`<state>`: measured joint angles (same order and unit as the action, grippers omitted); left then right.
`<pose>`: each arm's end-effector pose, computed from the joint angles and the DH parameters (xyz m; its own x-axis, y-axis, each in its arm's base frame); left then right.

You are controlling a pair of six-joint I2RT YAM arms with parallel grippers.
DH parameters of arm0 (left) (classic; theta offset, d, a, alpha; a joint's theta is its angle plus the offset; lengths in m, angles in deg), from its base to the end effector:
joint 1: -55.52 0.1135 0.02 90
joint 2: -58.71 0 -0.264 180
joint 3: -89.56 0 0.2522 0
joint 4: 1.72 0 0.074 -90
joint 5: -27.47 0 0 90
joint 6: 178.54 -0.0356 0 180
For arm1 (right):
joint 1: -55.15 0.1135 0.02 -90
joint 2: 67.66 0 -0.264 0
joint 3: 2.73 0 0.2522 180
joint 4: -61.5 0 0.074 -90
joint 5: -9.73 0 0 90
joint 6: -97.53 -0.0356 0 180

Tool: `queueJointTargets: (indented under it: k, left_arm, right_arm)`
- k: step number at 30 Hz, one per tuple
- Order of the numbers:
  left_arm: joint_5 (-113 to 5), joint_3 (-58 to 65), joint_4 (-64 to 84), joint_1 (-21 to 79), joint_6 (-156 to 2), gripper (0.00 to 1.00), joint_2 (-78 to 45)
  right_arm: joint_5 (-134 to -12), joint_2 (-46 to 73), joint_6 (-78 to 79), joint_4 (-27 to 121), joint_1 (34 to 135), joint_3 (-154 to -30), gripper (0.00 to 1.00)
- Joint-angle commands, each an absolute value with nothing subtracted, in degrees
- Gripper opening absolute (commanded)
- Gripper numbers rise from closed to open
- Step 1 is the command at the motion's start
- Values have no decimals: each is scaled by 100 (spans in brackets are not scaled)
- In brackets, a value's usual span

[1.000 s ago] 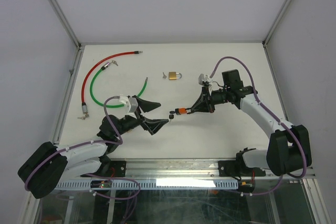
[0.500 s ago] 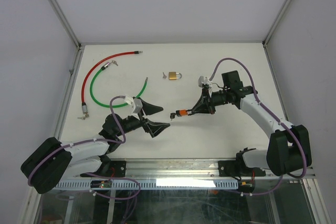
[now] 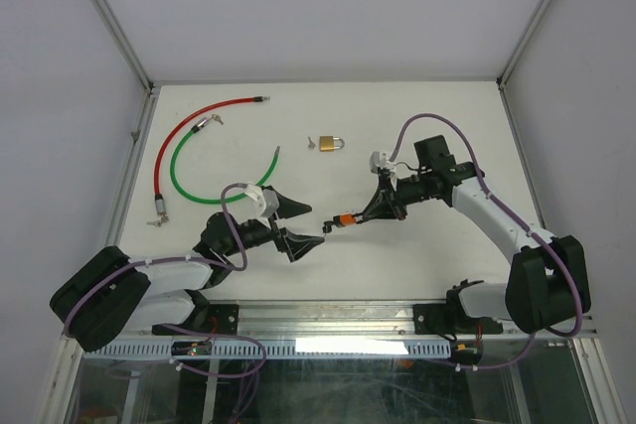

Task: Lock with the key
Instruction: Lock the lock.

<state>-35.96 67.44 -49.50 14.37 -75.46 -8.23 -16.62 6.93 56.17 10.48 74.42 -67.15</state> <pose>0.1410 -0.1444 0.1841 -0.1714 -0.1190 -0.9780 0.9097 0.3620 -0.2035 0.2173 0.1098 0.2448 -0.1306 -0.3986 -0.9078 -0.9870 -0.0344 0.1571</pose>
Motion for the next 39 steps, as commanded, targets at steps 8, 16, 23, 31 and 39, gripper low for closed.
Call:
queueJointTargets:
  k: [8, 16, 23, 31, 39]
  left_arm:
    - [-3151, 6548, -5925, 1451, -7799, 98, -1406]
    - [-2903, 6342, -5766, 1412, -8398, 97, -1571]
    - [-2841, 5896, -4849, 1397, -8797, 88, -1669]
    - [-2626, 5338, -4244, 1250, -8853, 75, -2101]
    - [-2491, 4949, -3897, 1094, -8915, 60, -2615]
  right_arm:
    - [-1560, 634, 6046, 1028, 7579, -7003, 0]
    - [-1743, 728, 6150, 871, 7678, -7094, 0]
    - [-1851, 796, 6176, 819, 7755, -7136, 0]
    - [-1928, 837, 6183, 808, 7827, -7157, 0]
    - [-1931, 854, 6185, 810, 7845, -7158, 0]
